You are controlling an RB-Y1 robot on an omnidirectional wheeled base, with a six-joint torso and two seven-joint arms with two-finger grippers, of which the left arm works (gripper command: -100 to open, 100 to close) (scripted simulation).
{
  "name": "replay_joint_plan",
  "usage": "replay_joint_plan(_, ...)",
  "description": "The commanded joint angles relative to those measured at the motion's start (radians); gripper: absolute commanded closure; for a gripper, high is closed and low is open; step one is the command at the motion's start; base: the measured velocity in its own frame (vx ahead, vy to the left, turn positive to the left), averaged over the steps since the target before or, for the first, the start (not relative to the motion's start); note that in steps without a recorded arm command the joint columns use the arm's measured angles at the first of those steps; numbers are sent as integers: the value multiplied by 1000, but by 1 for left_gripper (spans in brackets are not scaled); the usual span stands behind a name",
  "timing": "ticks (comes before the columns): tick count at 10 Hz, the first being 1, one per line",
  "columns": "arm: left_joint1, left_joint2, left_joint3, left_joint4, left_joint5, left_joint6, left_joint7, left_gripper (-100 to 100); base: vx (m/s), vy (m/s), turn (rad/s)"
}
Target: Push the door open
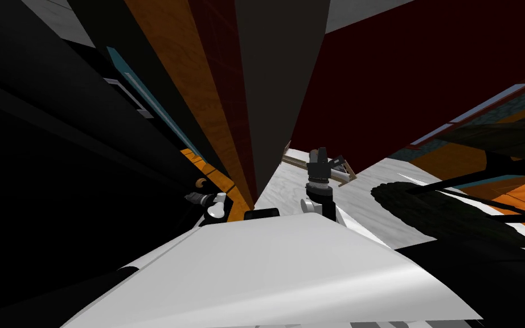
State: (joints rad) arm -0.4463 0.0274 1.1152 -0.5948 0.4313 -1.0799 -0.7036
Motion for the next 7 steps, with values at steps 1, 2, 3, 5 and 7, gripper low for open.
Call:
replay_joint_plan(1, -5, 11, -3, -4, -3, -18, 4, 100, 5, -10, 29)
replay_joint_plan(2, -5, 11, -3, -4, -3, -18, 4, 100, 0, 0, 0)
replay_joint_plan(3, -5, 11, -3, -4, -3, -18, 4, 100, 0, 0, 0)
replay_joint_plan(5, -5, 11, -3, -4, -3, -18, 4, 100, -3, 8, -15)
replay_joint_plan(7, -2, 3, 20, -19, 13, -16, -8, 100, -7, 26, -42)
